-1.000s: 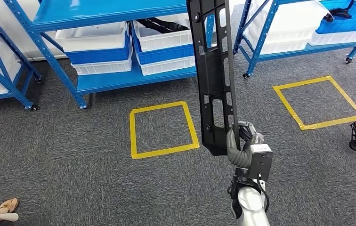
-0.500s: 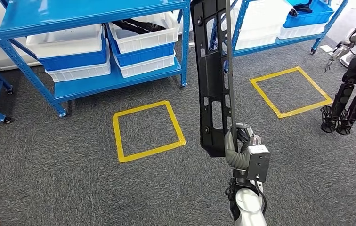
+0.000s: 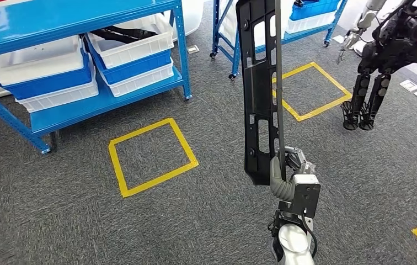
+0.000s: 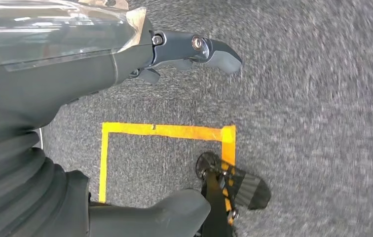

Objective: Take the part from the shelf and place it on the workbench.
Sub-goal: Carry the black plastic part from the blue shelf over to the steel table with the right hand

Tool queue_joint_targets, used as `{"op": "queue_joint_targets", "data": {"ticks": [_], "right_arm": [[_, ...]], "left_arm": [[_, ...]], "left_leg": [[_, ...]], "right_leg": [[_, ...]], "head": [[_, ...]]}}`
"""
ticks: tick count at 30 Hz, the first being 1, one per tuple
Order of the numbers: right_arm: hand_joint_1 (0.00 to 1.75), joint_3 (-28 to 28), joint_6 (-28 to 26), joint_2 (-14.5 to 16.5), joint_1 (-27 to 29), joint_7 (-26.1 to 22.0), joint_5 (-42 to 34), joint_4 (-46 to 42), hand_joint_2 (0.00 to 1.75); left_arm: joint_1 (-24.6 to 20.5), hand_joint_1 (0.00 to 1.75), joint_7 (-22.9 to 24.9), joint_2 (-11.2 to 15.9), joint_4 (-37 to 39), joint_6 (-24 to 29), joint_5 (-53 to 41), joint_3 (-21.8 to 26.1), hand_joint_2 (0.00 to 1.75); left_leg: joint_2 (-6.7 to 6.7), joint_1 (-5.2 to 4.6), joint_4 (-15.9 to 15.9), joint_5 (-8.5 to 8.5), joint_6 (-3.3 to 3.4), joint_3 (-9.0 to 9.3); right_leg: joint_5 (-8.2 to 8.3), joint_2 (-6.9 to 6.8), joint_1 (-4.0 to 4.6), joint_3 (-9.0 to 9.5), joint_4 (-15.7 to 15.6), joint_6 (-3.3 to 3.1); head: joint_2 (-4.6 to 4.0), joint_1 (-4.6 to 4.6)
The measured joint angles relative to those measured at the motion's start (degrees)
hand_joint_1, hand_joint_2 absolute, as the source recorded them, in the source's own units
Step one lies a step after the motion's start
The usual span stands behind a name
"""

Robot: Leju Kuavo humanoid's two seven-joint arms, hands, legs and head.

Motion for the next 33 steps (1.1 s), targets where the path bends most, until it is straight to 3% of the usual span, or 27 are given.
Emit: {"op": "queue_joint_targets", "data": {"ticks": [3,4,5,6,7,9,11,13,14,16,18,20,21,23,24,26,27,29,31,33], "right_arm": [[1.75,-0.2,-1.0,0.4,0.5,-0.2,0.9,-0.9,1.75],[1.75,-0.2,-1.6,0.5,0.7,-0.2,1.6,-1.2,1.75],[1.75,-0.2,-2.2,0.5,0.9,-0.1,2.5,-1.5,1.75],[1.75,-0.2,-2.9,0.5,1.3,-0.1,3.5,-1.8,1.75],[1.75,-0.3,-3.6,0.6,1.6,0.0,4.3,-2.1,1.75],[1.75,-0.2,-4.9,0.7,2.1,-0.1,5.5,-2.8,1.75],[1.75,0.0,-6.1,0.9,2.7,-0.6,6.4,-3.4,1.75],[1.75,0.3,-7.3,0.9,3.8,-1.1,7.1,-3.8,1.75],[1.75,0.4,-7.8,0.9,4.5,-1.3,7.3,-3.9,1.75],[1.75,0.6,-8.6,0.8,5.5,-1.6,7.8,-4.0,1.75],[1.75,1.0,-8.9,0.8,6.0,-1.7,8.1,-4.0,1.75],[1.75,1.1,-9.1,0.8,6.5,-1.7,8.2,-4.0,1.75],[1.75,1.2,-9.4,0.8,6.7,-1.8,8.5,-4.0,1.75],[1.75,1.3,-10.7,0.8,7.2,-1.8,10.1,-4.1,1.75],[1.75,1.5,-12.2,0.9,7.3,-1.7,11.9,-4.3,1.75],[1.75,1.9,-15.7,1.3,8.0,-1.9,17.4,-5.3,1.75],[1.75,1.9,-17.1,1.6,8.6,-2.3,20.5,-6.0,1.75],[1.75,0.8,-18.4,3.3,10.8,-4.4,26.1,-7.8,1.75],[1.75,-1.7,-18.6,5.5,12.7,-6.9,29.6,-9.9,1.75],[1.75,-4.1,-18.6,6.8,13.9,-8.1,30.8,-11.7,1.75]], "left_arm": [[0.1,0.00,0.7,0.1,0.0,-0.2,-0.6,0.0,1.75],[0.1,0.00,1.0,0.1,0.0,-0.1,-0.8,0.0,1.75],[0.2,0.00,1.3,0.2,0.0,0.0,-1.0,0.0,1.75],[0.2,0.00,1.6,0.2,0.0,0.2,-1.2,0.0,1.75],[0.2,0.00,1.8,0.2,0.0,0.4,-1.4,0.0,1.75],[0.2,0.00,2.1,0.2,0.0,0.9,-1.8,0.0,1.75],[0.2,0.00,2.5,0.2,0.1,1.6,-2.0,0.0,1.75],[0.2,0.00,2.7,0.1,0.1,2.5,-2.1,0.0,1.75],[0.2,0.00,2.8,0.0,0.1,2.9,-2.1,0.0,1.75],[0.2,0.00,2.7,-0.3,0.1,3.6,-1.8,0.0,1.75],[0.4,0.00,2.5,-0.4,0.1,4.1,-1.5,0.0,1.75],[0.5,0.00,2.4,-0.6,0.1,4.2,-1.3,0.0,1.75],[0.5,0.00,2.4,-0.7,0.1,4.3,-1.2,0.0,1.75],[0.5,0.00,2.7,-1.0,0.1,4.4,-1.2,0.0,1.75],[0.5,0.00,3.1,-1.2,0.1,4.4,-1.5,0.0,1.75],[0.5,0.00,4.3,-1.4,0.2,4.5,-2.3,0.0,1.75],[0.5,0.00,5.0,-1.5,0.2,4.6,-2.8,-0.1,1.75],[0.5,0.00,6.3,-1.6,0.2,5.2,-4.0,-0.2,1.75],[0.6,0.00,7.4,-1.7,0.2,6.0,-5.4,-0.6,1.75],[0.8,0.00,7.9,-1.9,0.2,6.5,-6.3,-0.9,1.75]], "left_leg": [[-4.30,0.61,9.4,-5.85,-1.02,-3.79],[-4.75,0.74,12.8,-7.19,-1.19,-5.21],[-4.94,0.85,14.7,-7.49,-1.30,-5.97],[-5.06,1.00,14.5,-6.69,-1.35,-5.79],[-5.44,1.19,12.1,-4.90,-1.36,-4.55],[-7.97,1.68,4.7,-1.14,-1.33,-0.88],[-10.08,1.84,0.1,0.02,-1.25,1.19],[-9.48,1.52,-0.7,-0.16,-0.80,1.35],[-8.74,1.41,-0.9,0.11,-0.36,1.31],[-7.13,1.28,-1.4,0.68,0.71,1.15],[-5.37,1.00,-1.6,0.92,1.38,0.78],[-3.57,0.70,-1.5,1.01,1.62,0.50],[-2.78,0.63,-1.5,1.03,1.65,0.42],[-1.34,0.54,-1.5,1.05,1.64,0.44],[-0.69,0.37,-1.4,1.01,1.55,0.51],[0.54,-0.09,-1.3,0.89,1.20,0.63],[1.12,-0.28,-1.2,0.83,0.98,0.68],[2.01,-0.14,-1.0,0.52,0.45,0.82],[-0.01,0.33,1.3,-1.59,-0.28,0.14],[-3.53,0.71,7.6,-5.65,-0.88,-2.32]], "right_leg": [[0.53,1.71,-0.34,-0.36,-0.1,-0.81],[0.62,2.37,-0.33,-0.47,0.0,-0.87],[0.69,3.04,-0.34,-0.55,0.0,-0.85],[0.75,3.74,-0.38,-0.58,0.0,-0.77],[0.79,4.50,-0.45,-0.58,0.1,-0.69],[0.87,5.94,-0.44,-0.73,0.4,-0.44],[1.12,7.21,-0.37,-1.31,0.6,0.16],[1.62,8.43,-0.45,-2.12,0.5,1.09],[1.64,8.20,-0.48,-2.54,0.6,1.44],[0.13,5.84,-0.21,-4.34,3.3,1.46],[-3.32,3.03,-0.06,-7.64,10.3,0.89],[-5.53,2.32,-0.10,-9.98,16.3,0.87],[-5.43,2.17,-0.10,-9.61,16.5,1.14],[-3.40,0.95,-0.07,-5.59,10.7,1.79],[-2.36,-0.75,0.11,-2.94,6.4,1.91],[-1.14,-3.06,0.65,0.33,0.8,1.60],[-1.06,-3.26,0.89,0.58,0.0,1.36],[-0.77,-1.75,0.47,0.41,-0.2,0.90],[-0.38,-0.40,-0.20,0.48,-0.3,0.19],[-0.05,0.80,-0.38,0.36,-0.3,-0.40]], "head": [[0.00,-0.23],[0.00,-0.24],[0.00,-0.27],[0.00,-0.28],[0.00,-0.29],[0.00,-0.34],[0.00,-0.34],[0.01,-0.34],[0.01,-0.35],[0.01,-0.08],[0.01,0.31],[0.01,0.45],[0.01,0.50],[0.00,0.56],[0.01,0.63],[0.01,0.55],[0.01,0.47],[0.00,0.28],[0.00,0.12],[0.01,-0.09]]}}
